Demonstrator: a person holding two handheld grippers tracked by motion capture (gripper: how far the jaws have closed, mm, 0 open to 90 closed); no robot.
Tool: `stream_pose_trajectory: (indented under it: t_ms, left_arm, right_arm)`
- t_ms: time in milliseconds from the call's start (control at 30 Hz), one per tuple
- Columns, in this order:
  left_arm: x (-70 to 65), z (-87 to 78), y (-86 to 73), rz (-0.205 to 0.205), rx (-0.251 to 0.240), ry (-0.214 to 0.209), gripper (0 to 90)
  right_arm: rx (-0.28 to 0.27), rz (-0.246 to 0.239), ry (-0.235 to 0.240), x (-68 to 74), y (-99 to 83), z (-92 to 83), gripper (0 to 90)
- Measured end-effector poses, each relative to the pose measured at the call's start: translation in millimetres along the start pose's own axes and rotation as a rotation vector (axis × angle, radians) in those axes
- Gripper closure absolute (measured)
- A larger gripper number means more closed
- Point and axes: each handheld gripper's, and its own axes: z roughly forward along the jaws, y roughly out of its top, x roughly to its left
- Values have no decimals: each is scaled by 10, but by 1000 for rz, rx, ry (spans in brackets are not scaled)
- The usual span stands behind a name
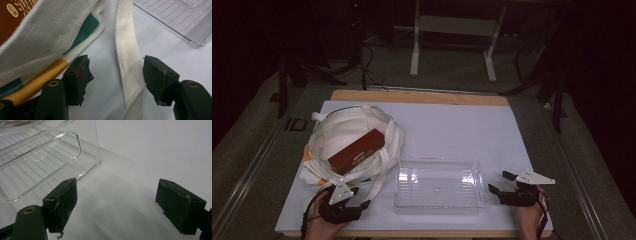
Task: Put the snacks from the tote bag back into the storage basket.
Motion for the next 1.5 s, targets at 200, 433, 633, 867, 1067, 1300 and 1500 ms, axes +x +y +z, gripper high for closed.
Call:
stream_pose_trajectory:
  t_ms: [200,433,633,867,1067,1300,1500]
  left_arm:
    - [-32,-31,-2,4,-7,-6,408]
    - [-71,-100,27,0,-35,-5,401]
    - [-60,-151,53,-3,-36,9,402]
    - [-67,-187,97,15,-13,6,402]
    - [-87,-201,155,29,-5,3,408]
    - [-98,-202,208,48,15,5,405]
    - [-103,-209,239,63,25,5,410]
  right_arm:
    - [7,-26,-18,32,0,7,175]
    - [19,-44,-34,56,3,19,175]
    - [9,-49,-45,63,-2,14,175]
    - [16,-55,-50,75,-1,16,175]
    - [22,-57,-48,74,1,25,175]
    - [26,-61,-47,76,2,27,175]
    - [28,-62,-46,77,3,28,175]
